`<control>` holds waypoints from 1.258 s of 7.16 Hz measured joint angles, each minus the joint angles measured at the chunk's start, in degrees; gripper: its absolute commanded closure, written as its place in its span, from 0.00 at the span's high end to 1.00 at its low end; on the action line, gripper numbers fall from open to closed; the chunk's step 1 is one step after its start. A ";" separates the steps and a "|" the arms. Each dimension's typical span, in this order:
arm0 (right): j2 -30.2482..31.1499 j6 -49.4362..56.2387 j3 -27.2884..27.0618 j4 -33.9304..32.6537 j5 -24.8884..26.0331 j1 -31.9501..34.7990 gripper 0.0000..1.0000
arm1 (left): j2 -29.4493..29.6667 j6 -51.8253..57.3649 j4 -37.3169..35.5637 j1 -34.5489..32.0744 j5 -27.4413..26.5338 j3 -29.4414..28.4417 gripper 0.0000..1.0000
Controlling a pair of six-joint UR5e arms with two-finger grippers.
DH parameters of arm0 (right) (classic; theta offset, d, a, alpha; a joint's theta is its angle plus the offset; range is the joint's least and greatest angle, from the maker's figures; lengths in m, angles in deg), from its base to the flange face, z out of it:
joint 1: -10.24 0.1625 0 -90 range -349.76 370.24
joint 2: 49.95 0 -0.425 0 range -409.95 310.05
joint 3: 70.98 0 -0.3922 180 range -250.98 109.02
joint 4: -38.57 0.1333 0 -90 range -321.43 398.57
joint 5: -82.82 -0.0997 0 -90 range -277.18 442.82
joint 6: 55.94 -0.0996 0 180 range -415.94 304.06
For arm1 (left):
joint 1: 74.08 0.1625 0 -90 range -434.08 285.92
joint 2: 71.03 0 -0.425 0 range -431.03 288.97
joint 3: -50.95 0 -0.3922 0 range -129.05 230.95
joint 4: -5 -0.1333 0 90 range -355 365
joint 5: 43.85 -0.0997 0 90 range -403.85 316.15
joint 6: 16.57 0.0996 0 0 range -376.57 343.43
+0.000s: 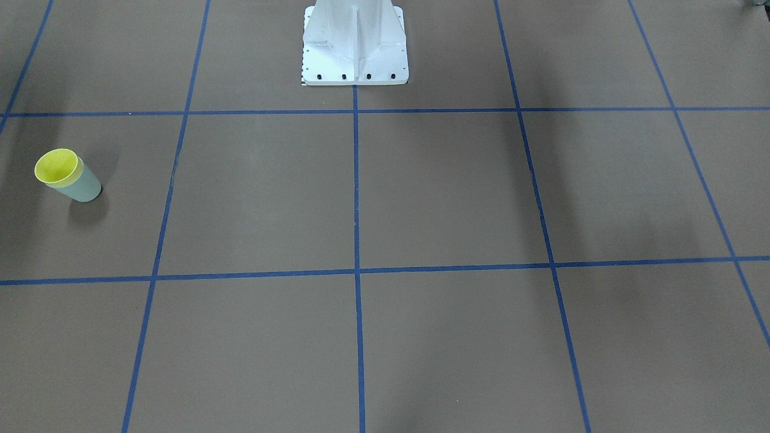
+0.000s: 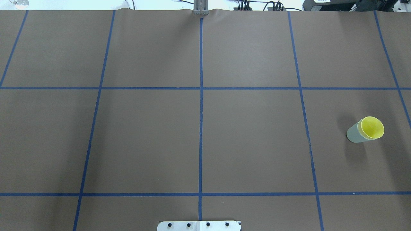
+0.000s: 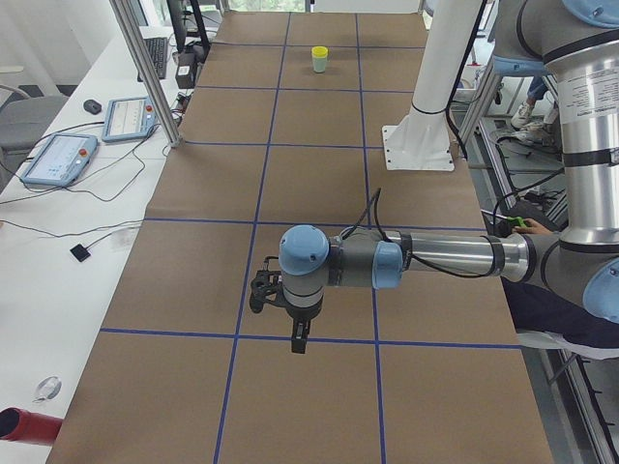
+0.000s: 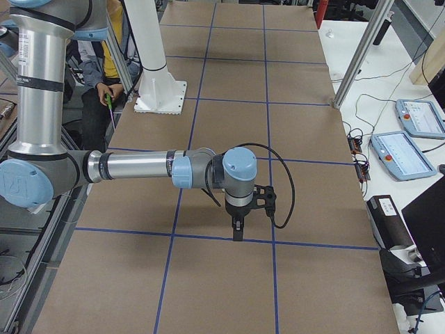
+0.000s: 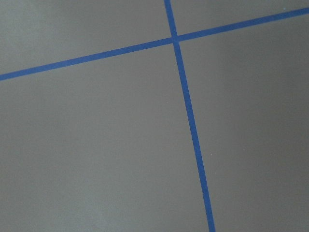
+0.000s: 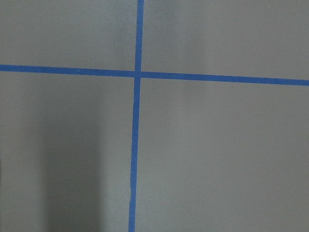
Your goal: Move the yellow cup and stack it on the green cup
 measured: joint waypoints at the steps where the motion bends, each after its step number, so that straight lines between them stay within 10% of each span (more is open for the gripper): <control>1: 0.00 -0.01 0.04 0.00 0.00 0.00 1.00 | 0.01 -1.29 0.27 0.04 -0.20 0.00 1.00; 9: -0.06 -0.08 0.38 0.00 0.00 -0.03 1.00 | 0.03 -1.96 0.52 0.14 -0.28 0.11 1.00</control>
